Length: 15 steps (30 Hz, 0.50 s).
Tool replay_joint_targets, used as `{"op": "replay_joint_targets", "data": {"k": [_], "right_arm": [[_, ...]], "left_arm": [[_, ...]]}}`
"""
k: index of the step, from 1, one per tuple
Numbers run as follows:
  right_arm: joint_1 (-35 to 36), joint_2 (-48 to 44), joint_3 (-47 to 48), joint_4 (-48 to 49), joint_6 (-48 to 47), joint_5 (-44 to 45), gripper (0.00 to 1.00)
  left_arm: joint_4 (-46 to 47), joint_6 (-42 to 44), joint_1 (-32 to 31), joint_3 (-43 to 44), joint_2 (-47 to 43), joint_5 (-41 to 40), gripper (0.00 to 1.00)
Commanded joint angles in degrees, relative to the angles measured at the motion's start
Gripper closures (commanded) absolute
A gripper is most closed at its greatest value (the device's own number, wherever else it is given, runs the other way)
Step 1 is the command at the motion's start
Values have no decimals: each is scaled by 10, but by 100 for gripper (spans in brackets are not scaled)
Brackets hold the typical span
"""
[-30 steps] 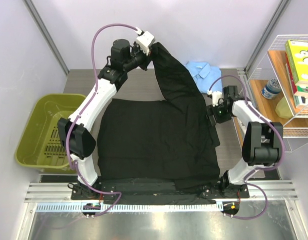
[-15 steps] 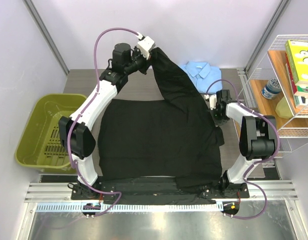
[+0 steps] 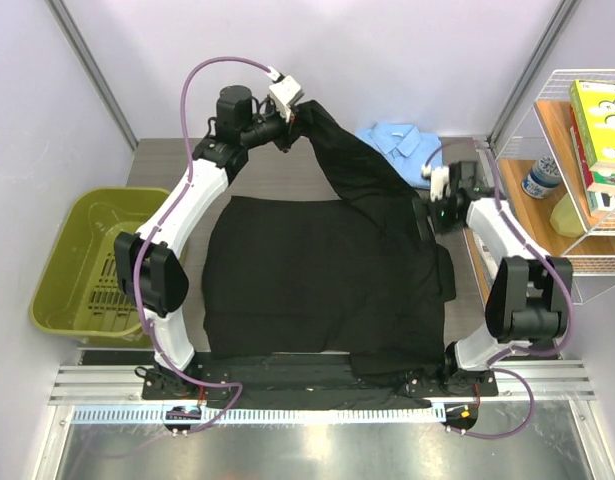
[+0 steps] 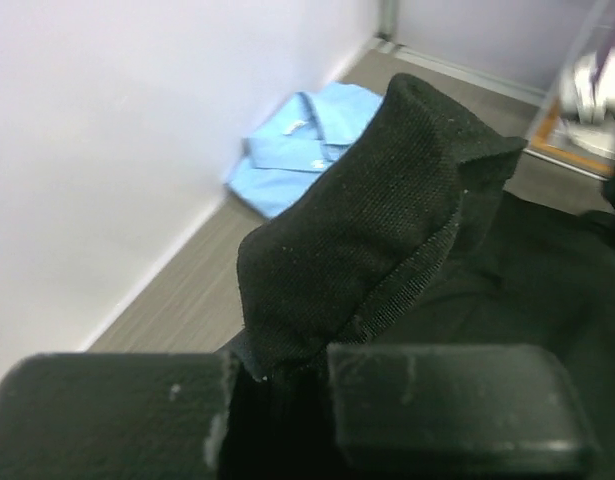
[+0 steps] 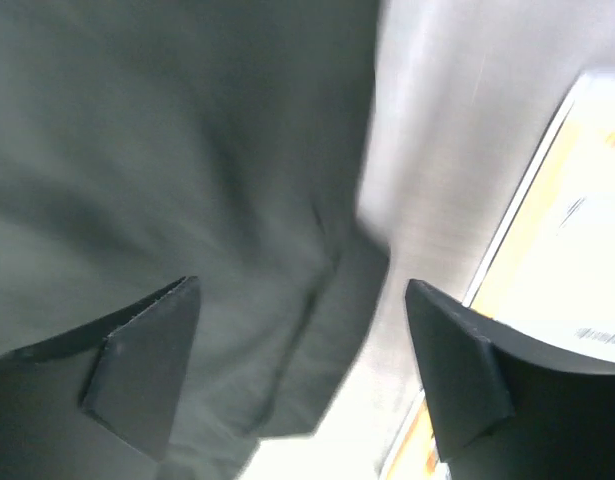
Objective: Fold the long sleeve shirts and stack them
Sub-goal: Fold the shirt
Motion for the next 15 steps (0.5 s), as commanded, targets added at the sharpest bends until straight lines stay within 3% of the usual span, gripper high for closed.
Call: {"op": "replay_joint_targets", "data": {"k": [1,2,5,11,15], "right_arm": [[0,-74,103,41,24,-181,6],[0,-76,114,59,28,-235,3],[10,-66,159,180,59,-287,0],[80,-1,288,177,47,-372,0],[122,6,319,151,12,-399,1]], "left_arm": [[-4,-1,-7,21,1,89,100],[-8,0,-8,23,2,99,100],[-29,16,-12,30,11,128,100],[-68,43,-26,57,26,124,98],[-75,44,-34,70,35,111,99]]}}
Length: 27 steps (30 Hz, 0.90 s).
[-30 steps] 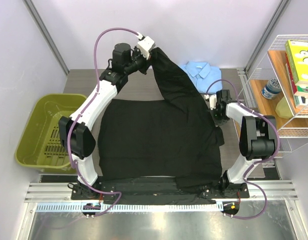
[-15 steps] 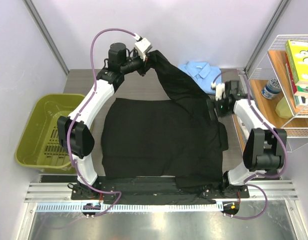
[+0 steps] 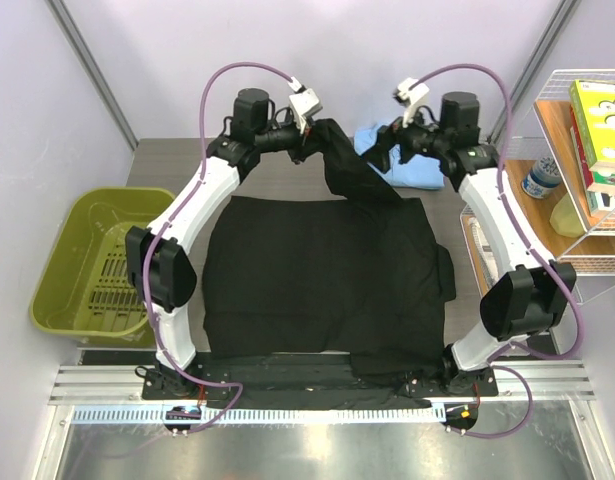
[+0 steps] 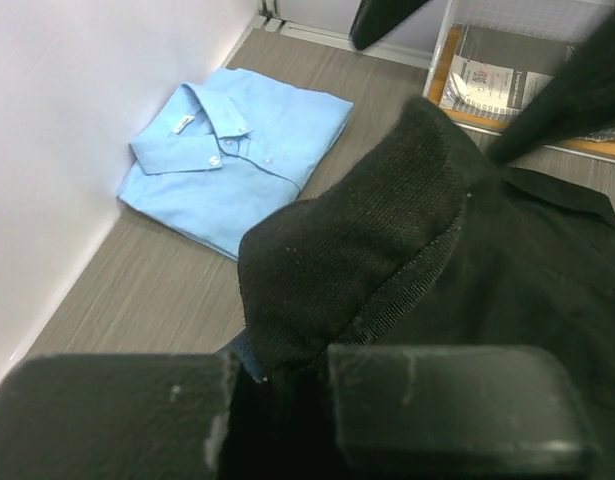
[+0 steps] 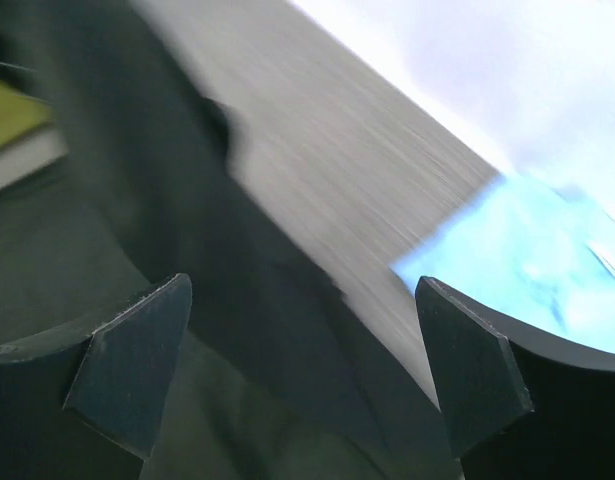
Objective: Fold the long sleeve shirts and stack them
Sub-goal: Fold the shirt
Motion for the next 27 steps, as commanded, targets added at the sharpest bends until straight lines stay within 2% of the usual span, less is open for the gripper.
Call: {"op": "replay_joint_targets", "data": {"k": [1,4,10,15,21,24,27], "right_arm": [[40,3,39,-4,-31,-69,1],[60,10,40,0,-41,-50,1],[66,32,87,-19,-50,-45,4],[57,-3,86,-90,-121,-43,5],[55,-19,98,-144,-149,-36,3],[56,-5,99,-142,-156,-42,3],[72,27,115,-109,-123,-46,3]], "left_arm": [[-14,16,-9,37,3,2,98],[-22,22,-13,40,6,15,98],[-51,59,-29,40,11,-40,100],[-61,74,-27,38,15,-80,100],[-63,63,-29,51,28,-100,100],[-71,66,-29,62,28,-76,100],[-74,58,-34,67,27,-62,100]]}}
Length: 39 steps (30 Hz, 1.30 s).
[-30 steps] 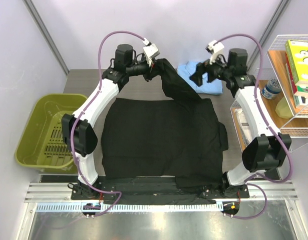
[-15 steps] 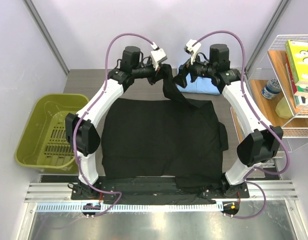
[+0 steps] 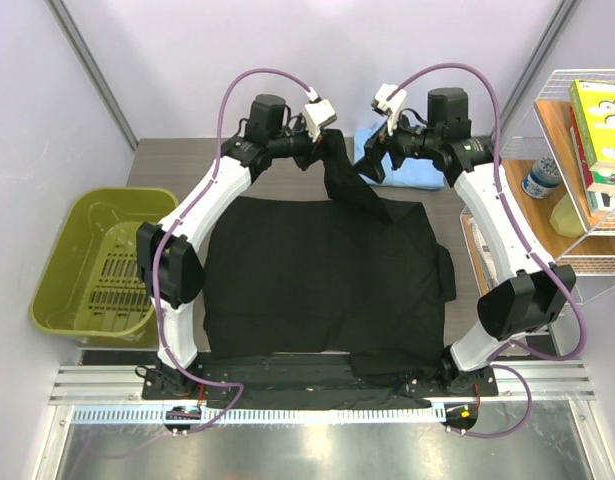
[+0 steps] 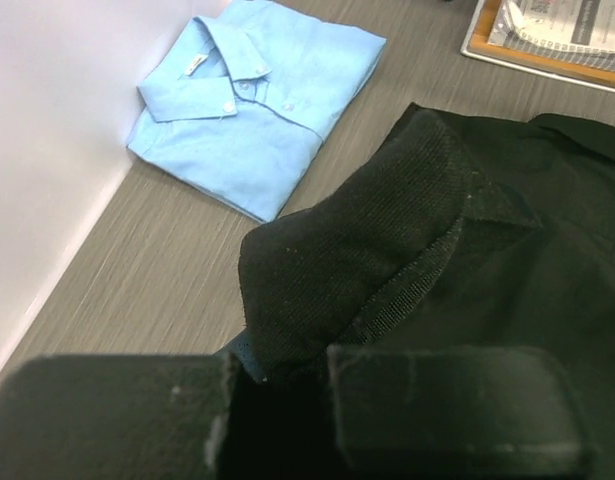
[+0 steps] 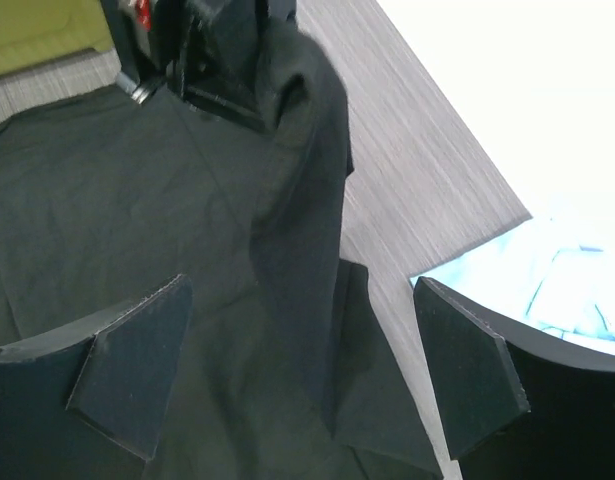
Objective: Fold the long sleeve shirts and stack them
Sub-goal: Fold the shirt
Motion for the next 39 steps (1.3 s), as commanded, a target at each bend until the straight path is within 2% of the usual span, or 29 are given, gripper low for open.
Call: {"op": "replay_joint_targets", "data": {"k": [1,6,9,10,12,13,14,15,16,18,19,20,21,22,26,28,32,36,39], "right_arm": [[18,26,39,33,11,-3,3],[27,64,63,79,39,16,15],[28,73,72,99,62,16,35],[28,73,69,111,63,16,47],[28,75,64,125,73,23,63],[28,76,65,130,76,25,88],[28,77,67,131,78,31,99],[27,75,69,133,87,32,99],[24,70,67,134,86,30,99],[20,63,62,134,81,34,99],[20,56,54,134,80,35,99],[18,52,50,133,79,36,99],[17,49,45,133,79,39,99],[16,48,39,133,79,43,99],[14,41,30,133,85,51,99],[14,40,29,133,88,55,99],[14,36,27,131,86,60,99],[14,32,26,120,85,66,99],[14,31,26,115,84,72,99]], "left_arm": [[0,-1,-6,35,-8,32,100],[-1,-6,-10,30,-16,41,100],[-2,-16,-9,30,-17,40,100],[0,-16,-10,28,-17,47,100],[9,-18,-10,16,-22,52,99],[15,-19,-9,10,-29,53,96],[22,-21,-9,-3,-32,48,84],[22,-31,-2,-8,-35,37,72],[16,-36,5,-10,-36,20,50],[-40,-35,43,5,-28,6,37],[-71,-20,64,19,-5,22,25],[-102,-5,84,48,8,58,22],[-132,16,120,63,24,56,21],[-186,34,138,77,38,62,21],[-285,139,196,120,101,32,26],[-298,176,200,116,117,-5,30],[-300,191,212,131,170,-81,39],[-318,218,221,168,231,-105,51],[-328,252,224,181,251,-112,55]]}}
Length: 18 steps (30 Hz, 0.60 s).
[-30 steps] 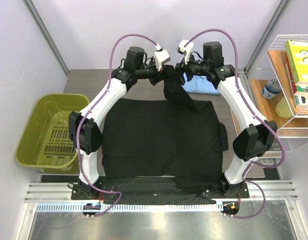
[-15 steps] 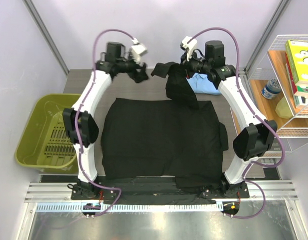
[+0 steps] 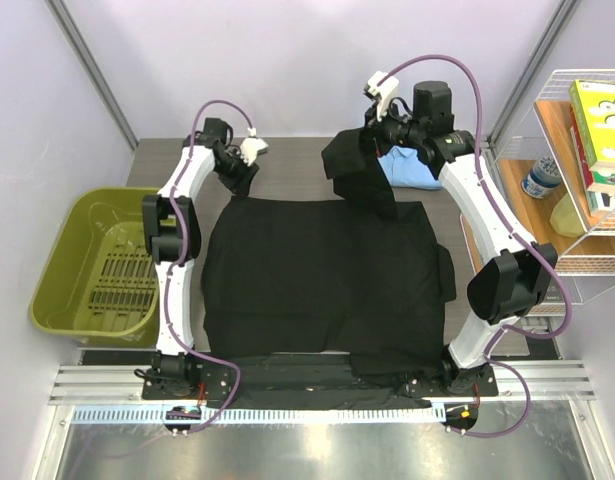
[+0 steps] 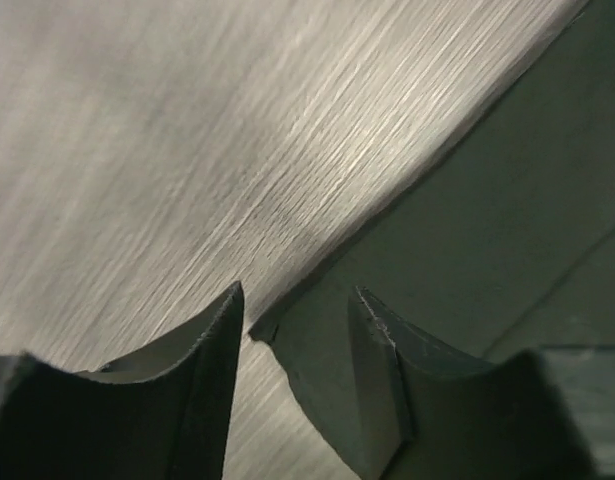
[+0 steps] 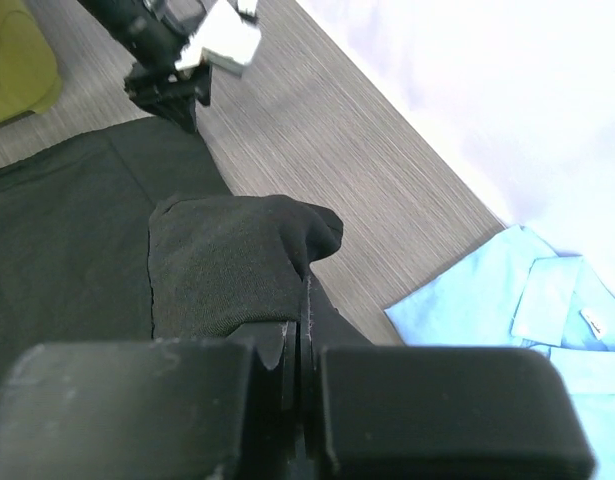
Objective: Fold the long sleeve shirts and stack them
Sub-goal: Fold the shirt
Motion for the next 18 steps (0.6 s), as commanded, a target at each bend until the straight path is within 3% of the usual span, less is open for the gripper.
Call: {"op": "replay_joint_targets", "data": {"k": [1,9,18], "right_arm": [[-2,-37,-1,10,3,12,99],[-1,-37,4,9,3,21,99],[-1,-34,11,7,-2,29,99]], "left_arm": [[-33,64,3,42,8,-27,57],[-73,116,4,48,32,-31,62],[-73,132,6,46,51,-43,60]]}}
